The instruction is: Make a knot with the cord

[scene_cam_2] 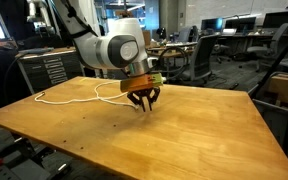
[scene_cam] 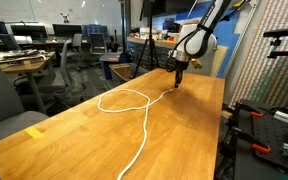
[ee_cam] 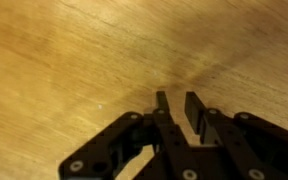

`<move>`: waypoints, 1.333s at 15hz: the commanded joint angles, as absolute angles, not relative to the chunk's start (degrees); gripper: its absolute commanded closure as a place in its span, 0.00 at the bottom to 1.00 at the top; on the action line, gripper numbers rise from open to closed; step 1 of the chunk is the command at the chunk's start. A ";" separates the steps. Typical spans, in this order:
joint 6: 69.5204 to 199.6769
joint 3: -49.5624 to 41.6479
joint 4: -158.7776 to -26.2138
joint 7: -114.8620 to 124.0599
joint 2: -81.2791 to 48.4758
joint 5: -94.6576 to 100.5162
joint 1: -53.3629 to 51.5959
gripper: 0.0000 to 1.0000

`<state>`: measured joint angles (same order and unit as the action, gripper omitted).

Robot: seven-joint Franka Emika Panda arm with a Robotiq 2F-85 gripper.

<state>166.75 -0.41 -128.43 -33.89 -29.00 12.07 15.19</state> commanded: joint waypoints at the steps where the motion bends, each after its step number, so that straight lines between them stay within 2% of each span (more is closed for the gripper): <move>1: 165.91 -0.25 -127.49 -33.90 -28.70 13.65 14.59 0.42; 6: 167.37 -1.14 -128.05 -34.10 -29.17 18.06 11.16 0.03; 10: 165.99 -1.08 -127.57 -34.44 -29.76 20.91 9.04 0.00; 11: 165.45 -0.68 -127.38 -34.73 -30.08 21.12 8.95 0.02; 12: 163.99 -0.23 -126.71 -34.70 -30.82 20.71 8.85 0.25; 14: 162.08 -1.04 -125.69 -34.37 -32.14 21.38 7.71 0.29; 20: 160.58 -1.89 -124.47 -34.04 -33.08 22.40 6.79 0.77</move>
<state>161.71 -0.99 -126.11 -34.12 -31.54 20.85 7.64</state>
